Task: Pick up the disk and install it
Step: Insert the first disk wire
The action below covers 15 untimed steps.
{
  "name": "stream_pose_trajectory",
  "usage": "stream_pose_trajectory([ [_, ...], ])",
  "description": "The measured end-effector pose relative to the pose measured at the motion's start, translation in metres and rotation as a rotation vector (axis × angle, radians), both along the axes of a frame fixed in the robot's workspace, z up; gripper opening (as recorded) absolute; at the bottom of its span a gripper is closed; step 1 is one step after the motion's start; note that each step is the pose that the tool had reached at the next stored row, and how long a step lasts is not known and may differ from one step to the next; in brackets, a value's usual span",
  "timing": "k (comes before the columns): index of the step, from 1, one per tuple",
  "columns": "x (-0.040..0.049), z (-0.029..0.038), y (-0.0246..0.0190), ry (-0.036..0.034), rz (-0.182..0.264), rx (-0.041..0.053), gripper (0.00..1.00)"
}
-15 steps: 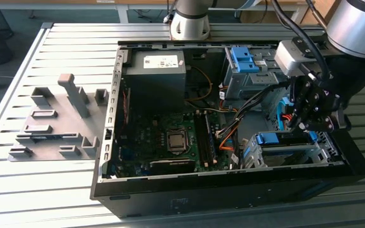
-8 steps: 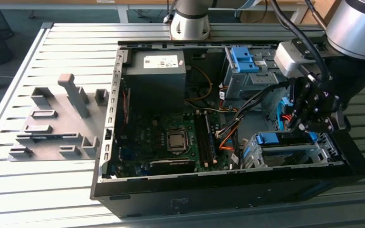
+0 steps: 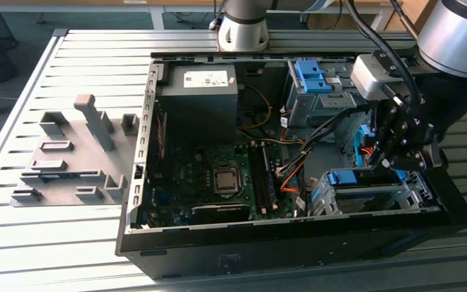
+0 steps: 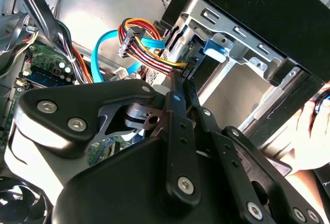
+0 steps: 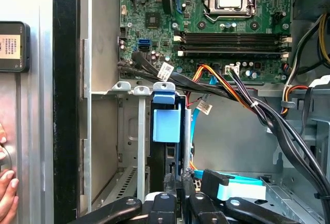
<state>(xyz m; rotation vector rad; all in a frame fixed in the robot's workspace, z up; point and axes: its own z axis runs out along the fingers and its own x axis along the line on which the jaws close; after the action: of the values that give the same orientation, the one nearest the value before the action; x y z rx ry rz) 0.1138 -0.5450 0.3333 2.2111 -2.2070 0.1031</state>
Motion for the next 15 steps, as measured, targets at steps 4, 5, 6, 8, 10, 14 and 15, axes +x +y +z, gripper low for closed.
stream_pose_trajectory([
  [4,0.0000,0.0000,-0.0003,0.0000,-0.001,0.0000,0.16],
  [5,0.0000,0.0000,-0.0003,0.0000,-0.001,0.0000,0.16],
  [6,0.0000,0.0000,-0.0003,0.0000,-0.001,0.0000,0.16],
  [8,0.0000,0.0001,-0.0003,0.0000,-0.001,0.0001,0.16],
  [10,0.0000,0.0005,-0.0003,0.0000,-0.001,0.0000,0.16],
  [14,0.0000,0.0011,-0.0003,0.0000,-0.001,0.0001,0.16],
  [15,0.0000,0.0010,-0.0004,0.0000,-0.001,0.0001,0.16],
])
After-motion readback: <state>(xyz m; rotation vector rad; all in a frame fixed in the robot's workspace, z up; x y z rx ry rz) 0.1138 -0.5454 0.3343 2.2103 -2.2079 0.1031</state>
